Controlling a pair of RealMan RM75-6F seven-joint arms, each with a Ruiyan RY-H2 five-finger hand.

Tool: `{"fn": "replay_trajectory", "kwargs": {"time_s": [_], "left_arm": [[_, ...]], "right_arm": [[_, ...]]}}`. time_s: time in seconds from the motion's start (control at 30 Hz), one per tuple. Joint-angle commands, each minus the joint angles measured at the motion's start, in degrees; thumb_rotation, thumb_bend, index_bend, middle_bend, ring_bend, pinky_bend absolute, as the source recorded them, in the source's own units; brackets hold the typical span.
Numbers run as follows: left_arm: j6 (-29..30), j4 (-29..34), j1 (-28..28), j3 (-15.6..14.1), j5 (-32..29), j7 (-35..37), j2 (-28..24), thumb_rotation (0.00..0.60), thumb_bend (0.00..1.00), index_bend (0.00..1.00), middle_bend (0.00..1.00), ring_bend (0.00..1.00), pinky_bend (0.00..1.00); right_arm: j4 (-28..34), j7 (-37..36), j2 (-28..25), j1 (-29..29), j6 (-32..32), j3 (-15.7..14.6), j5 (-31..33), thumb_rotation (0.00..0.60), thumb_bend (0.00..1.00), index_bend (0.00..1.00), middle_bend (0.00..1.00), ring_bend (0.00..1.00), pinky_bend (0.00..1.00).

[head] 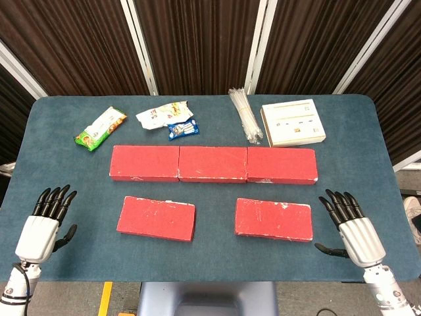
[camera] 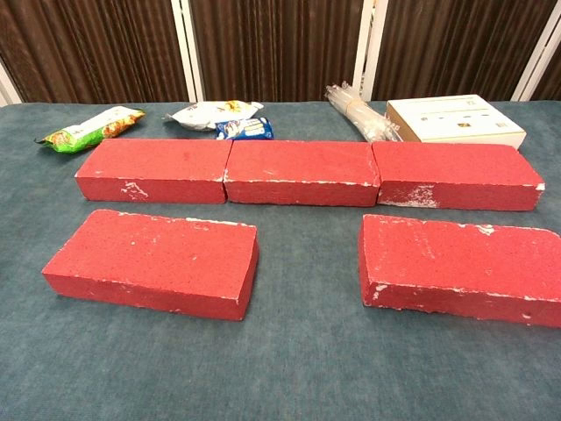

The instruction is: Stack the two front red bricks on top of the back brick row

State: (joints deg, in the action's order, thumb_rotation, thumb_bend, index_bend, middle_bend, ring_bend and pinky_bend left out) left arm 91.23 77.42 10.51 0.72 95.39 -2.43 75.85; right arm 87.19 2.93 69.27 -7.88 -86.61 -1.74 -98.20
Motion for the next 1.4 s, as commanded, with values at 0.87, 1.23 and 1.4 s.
{"fn": "replay_trajectory", "kwargs": {"time_s": [0.87, 1.23, 1.4], "left_arm": [[-27.4, 8.0, 19.4, -3.2, 5.5, 11.4, 2.0, 0.6, 0.27, 0.0, 0.0, 0.0, 0.0], [-30.7, 3.3, 22.2, -3.7, 3.7, 13.2, 4.7, 0.6, 0.27, 0.0, 0.0, 0.0, 0.0], [-31.4, 1.2, 23.1, -3.5, 2.8, 13.5, 6.2, 0.6, 0.27, 0.0, 0.0, 0.0, 0.0]], "right_arm": [[1.2, -4.7, -2.7, 0.3, -0.9, -2.6, -4.0, 0.533, 0.12, 0.0, 0.0, 0.0, 0.0], [1.4, -4.1, -2.5, 0.2, 0.0, -2.5, -3.6, 0.531, 0.12, 0.0, 0.0, 0.0, 0.0], [1.6, -3.3, -2.4, -0.1, 1.2, -2.6, -3.2, 0.533, 0.12, 0.0, 0.0, 0.0, 0.0]]}}
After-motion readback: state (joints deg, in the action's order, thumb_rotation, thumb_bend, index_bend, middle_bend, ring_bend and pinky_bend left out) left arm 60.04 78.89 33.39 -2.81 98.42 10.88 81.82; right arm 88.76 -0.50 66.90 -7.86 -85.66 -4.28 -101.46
